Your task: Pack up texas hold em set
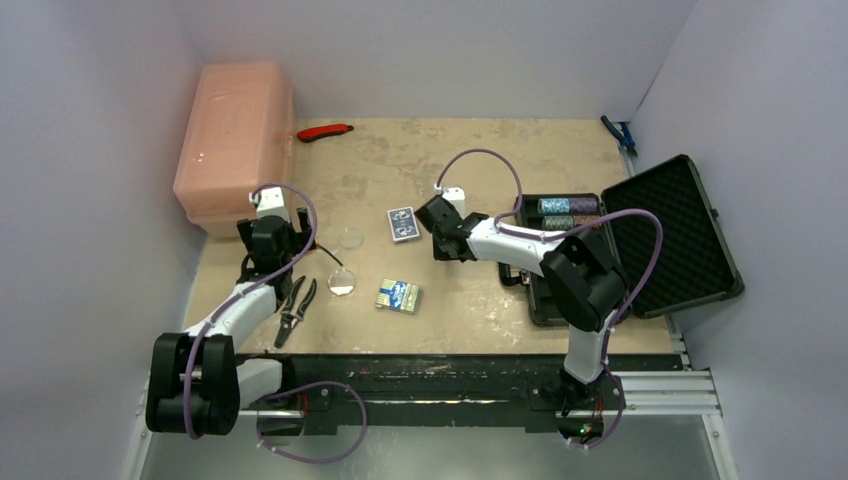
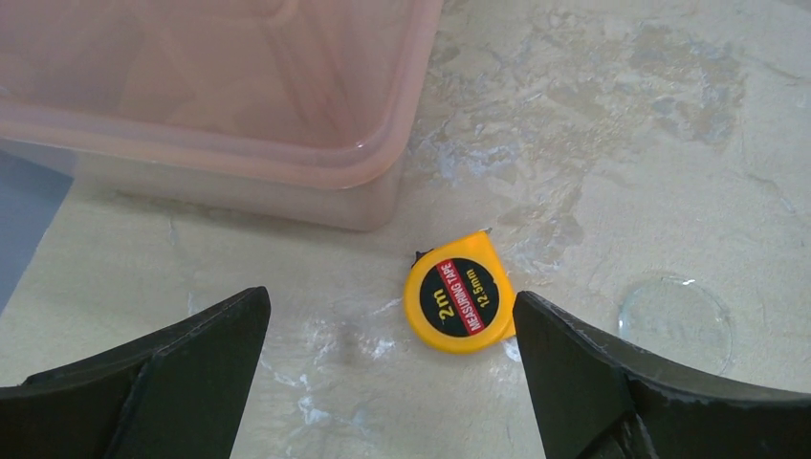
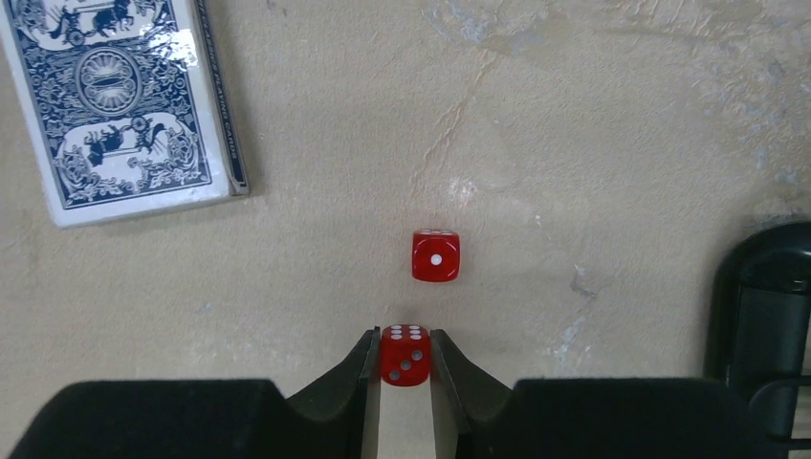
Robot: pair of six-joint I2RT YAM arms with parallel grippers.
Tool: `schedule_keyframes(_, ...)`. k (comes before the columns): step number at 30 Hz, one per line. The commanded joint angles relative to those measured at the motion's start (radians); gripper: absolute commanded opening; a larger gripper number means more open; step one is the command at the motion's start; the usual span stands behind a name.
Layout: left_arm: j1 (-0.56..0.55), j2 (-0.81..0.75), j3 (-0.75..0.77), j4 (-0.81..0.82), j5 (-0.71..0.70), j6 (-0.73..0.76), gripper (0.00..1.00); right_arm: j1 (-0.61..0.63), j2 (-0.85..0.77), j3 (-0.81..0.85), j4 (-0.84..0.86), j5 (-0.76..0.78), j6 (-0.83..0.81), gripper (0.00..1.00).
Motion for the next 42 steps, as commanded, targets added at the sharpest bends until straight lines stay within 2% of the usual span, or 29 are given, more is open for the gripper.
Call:
schedule_keyframes(1,0.009,0.027,-0.074,0.386,0.072,0.069,1.0,-0.017,-0.106,0.019,-0.016,-0.012,-0.03,0.0)
schedule_keyframes(4,0.012,0.086,-0.124,0.548,0.11,0.088,1.0,-0.046,-0.162,0.024,-0.029,-0.023,-0.045,0.0)
schedule_keyframes(7,0.012,0.186,-0.154,0.702,0.213,0.141,1.0,-0.088,-0.227,0.028,-0.031,-0.041,-0.06,0.0)
schedule_keyframes(8,0.011,0.197,-0.15,0.68,0.225,0.144,1.0,-0.105,-0.244,0.034,-0.034,-0.044,-0.067,0.0)
schedule_keyframes(9,0.01,0.171,-0.126,0.591,0.215,0.13,1.0,-0.117,-0.264,0.043,-0.037,-0.045,-0.075,0.0)
schedule_keyframes(11,0.012,0.197,-0.137,0.672,0.194,0.135,1.0,-0.144,-0.285,0.062,-0.043,-0.042,-0.087,0.0)
schedule_keyframes(13,0.01,0.173,-0.129,0.61,0.186,0.12,1.0,-0.179,-0.296,0.078,-0.043,-0.043,-0.1,0.0)
schedule_keyframes(15,0.01,0.192,-0.141,0.669,0.182,0.129,1.0,-0.217,-0.301,0.095,-0.048,-0.047,-0.108,0.0)
schedule_keyframes(17,0.01,0.178,-0.132,0.619,0.185,0.122,1.0,-0.256,-0.307,0.103,-0.049,-0.053,-0.119,0.0)
schedule_keyframes(24,0.01,0.186,-0.135,0.647,0.186,0.123,1.0,-0.379,-0.339,0.107,-0.045,-0.067,-0.151,0.0)
schedule_keyframes(42,0.009,0.187,-0.135,0.648,0.186,0.123,1.0,-0.49,-0.206,0.264,-0.061,-0.104,-0.191,0.0)
